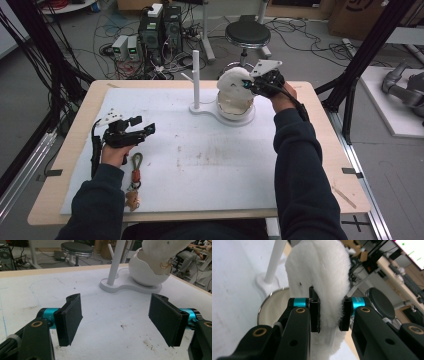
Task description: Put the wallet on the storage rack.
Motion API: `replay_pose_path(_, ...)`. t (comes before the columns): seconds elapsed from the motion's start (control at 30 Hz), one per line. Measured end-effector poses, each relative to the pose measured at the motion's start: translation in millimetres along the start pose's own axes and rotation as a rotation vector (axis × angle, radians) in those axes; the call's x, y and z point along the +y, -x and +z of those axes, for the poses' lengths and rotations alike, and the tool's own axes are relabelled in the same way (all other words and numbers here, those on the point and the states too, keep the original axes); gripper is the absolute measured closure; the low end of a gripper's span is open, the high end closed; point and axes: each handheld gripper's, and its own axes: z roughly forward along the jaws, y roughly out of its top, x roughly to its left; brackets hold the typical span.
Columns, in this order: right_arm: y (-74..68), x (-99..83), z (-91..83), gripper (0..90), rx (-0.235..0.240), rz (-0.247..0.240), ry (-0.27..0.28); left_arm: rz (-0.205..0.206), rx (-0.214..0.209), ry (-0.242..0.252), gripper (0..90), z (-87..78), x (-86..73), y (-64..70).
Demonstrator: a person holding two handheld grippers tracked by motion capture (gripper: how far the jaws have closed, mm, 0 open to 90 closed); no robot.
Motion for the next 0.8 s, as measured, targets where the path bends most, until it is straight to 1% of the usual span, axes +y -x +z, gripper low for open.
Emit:
replay_pose_path(0.03, -0.6, -1.0, 1.2, 77.0, -0.001, -0.011, -0.011, -0.002, 0.001, 0.001, 26.7, -0.1, -0.1, -0.1)
replay_pose_path(0.07, -3.8, -3.8, 4.9, 76.9, 0.006, -0.031, -0.048, -0.001, 0.002, 0.001, 26.7, -0.2, -0.1, -0.4)
replay_pose_path(0.1, -5.2, -5.0, 7.6, 76.9, 0.009, -0.044, -0.062, -0.001, 0.001, 0.001, 26.7, -0.2, -0.2, -0.7)
replay_pose_path(0.13, -5.2, -5.0, 7.6, 76.9, 0.009, -0.044, -0.062, -0.004, -0.002, 0.000, 26.7, -0.2, -0.4, -0.7)
replay_pose_path(0.17, -9.0, -6.8, 12.9, 76.8, 0.011, -0.056, -0.090, -0.005, 0.000, -0.001, 26.7, -0.3, -0.6, -0.8)
replay_pose_path(0.23, -9.9, -6.9, 14.5, 76.8, 0.013, -0.060, -0.096, -0.006, 0.001, -0.002, 26.7, -0.2, -0.7, -0.9)
replay_pose_path(0.37, -18.3, -4.0, 26.4, 76.8, 0.014, -0.095, -0.122, -0.008, 0.001, -0.002, 26.7, -0.2, -1.1, -1.1)
replay_pose_path(0.43, -23.6, -2.6, 34.8, 76.9, 0.002, -0.117, -0.150, -0.010, 0.002, 0.000, 26.7, -0.5, -1.4, -1.4)
replay_pose_path(0.47, -26.3, -2.6, 39.4, 76.9, 0.002, -0.122, -0.171, -0.009, 0.003, 0.000, 26.7, -0.8, -1.4, -1.5)
replay_pose_path(0.57, -32.3, -5.4, 50.2, 76.9, 0.008, -0.139, -0.200, -0.012, 0.003, 0.003, 26.7, -1.9, -1.8, -1.8)
replay_pose_path(0.6, -34.1, -7.5, 53.8, 77.0, 0.011, -0.134, -0.204, -0.013, 0.004, 0.002, 26.7, -2.1, -1.9, -2.0)
replay_pose_path(0.63, -35.8, -10.3, 55.6, 77.1, -0.001, -0.123, -0.195, -0.015, 0.005, 0.003, 26.7, -2.3, -2.2, -2.4)
replay_pose_path(0.67, -36.0, -13.2, 56.5, 77.1, -0.009, -0.093, -0.182, -0.015, 0.005, 0.002, 26.7, -2.2, -2.3, -2.5)
replay_pose_path(0.73, -33.6, -18.9, 57.0, 77.1, -0.001, -0.049, -0.159, -0.014, 0.004, 0.000, 26.7, -2.0, -2.6, -2.4)
replay_pose_path(0.8, -33.6, -22.2, 56.0, 76.9, 0.013, -0.026, -0.137, -0.011, 0.004, -0.002, 26.7, -1.9, -2.7, -2.3)
